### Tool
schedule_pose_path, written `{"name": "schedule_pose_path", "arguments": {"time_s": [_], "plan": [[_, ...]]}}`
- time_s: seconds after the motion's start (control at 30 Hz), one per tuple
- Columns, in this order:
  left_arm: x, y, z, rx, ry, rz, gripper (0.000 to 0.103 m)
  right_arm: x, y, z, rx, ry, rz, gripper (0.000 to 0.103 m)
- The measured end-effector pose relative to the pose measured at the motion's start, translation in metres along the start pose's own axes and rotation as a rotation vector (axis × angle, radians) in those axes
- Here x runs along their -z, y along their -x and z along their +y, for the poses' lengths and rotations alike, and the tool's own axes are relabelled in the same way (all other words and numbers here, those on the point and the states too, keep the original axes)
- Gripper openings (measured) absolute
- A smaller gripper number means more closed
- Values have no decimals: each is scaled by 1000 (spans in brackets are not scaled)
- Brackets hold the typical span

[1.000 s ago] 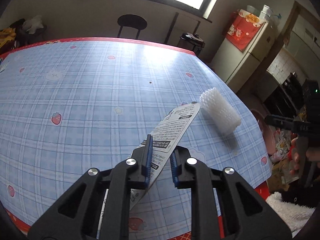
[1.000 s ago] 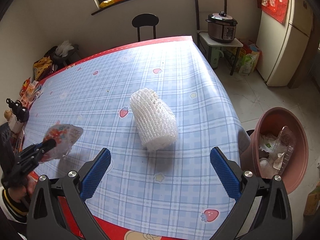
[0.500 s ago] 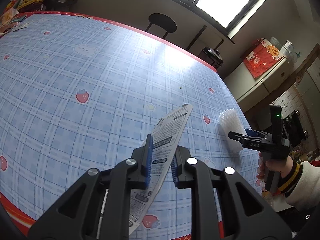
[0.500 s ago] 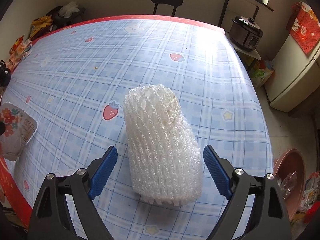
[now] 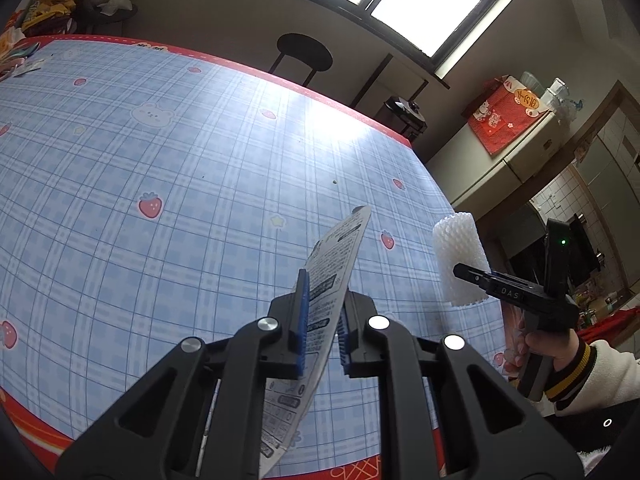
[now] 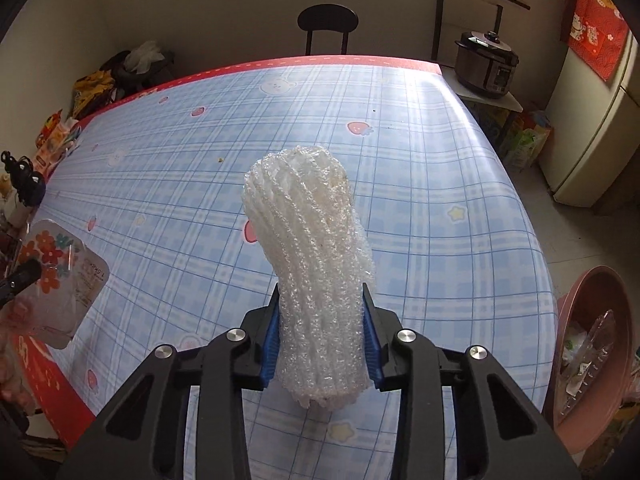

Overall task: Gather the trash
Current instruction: 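Grasp the white foam net with the right tool while the left tool holds the card, then carry the card and foam net over the bin and open both tools to drop them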

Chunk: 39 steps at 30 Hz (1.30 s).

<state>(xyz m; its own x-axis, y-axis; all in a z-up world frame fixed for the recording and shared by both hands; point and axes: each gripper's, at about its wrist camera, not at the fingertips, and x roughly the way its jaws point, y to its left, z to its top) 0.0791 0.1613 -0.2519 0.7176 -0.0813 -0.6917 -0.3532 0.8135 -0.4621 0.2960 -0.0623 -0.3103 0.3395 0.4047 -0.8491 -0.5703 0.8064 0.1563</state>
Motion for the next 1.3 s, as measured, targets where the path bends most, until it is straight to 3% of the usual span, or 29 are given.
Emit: {"name": "schedule_pose_path", "arguments": {"time_s": [0.13, 0.33, 0.9, 1.3], "plan": [[-7, 13, -20, 26, -31, -23, 16, 13, 34, -9, -58, -68, -74, 35], [-16, 22, -59, 66, -96, -42, 16, 26, 78, -40, -46, -133, -156, 35], [-13, -29, -210, 214, -277, 6, 16, 93, 155, -186, 114, -355, -248, 35], [4, -63, -264, 222, -291, 16, 16, 115, 167, -296, 231, -488, -237, 35]]}}
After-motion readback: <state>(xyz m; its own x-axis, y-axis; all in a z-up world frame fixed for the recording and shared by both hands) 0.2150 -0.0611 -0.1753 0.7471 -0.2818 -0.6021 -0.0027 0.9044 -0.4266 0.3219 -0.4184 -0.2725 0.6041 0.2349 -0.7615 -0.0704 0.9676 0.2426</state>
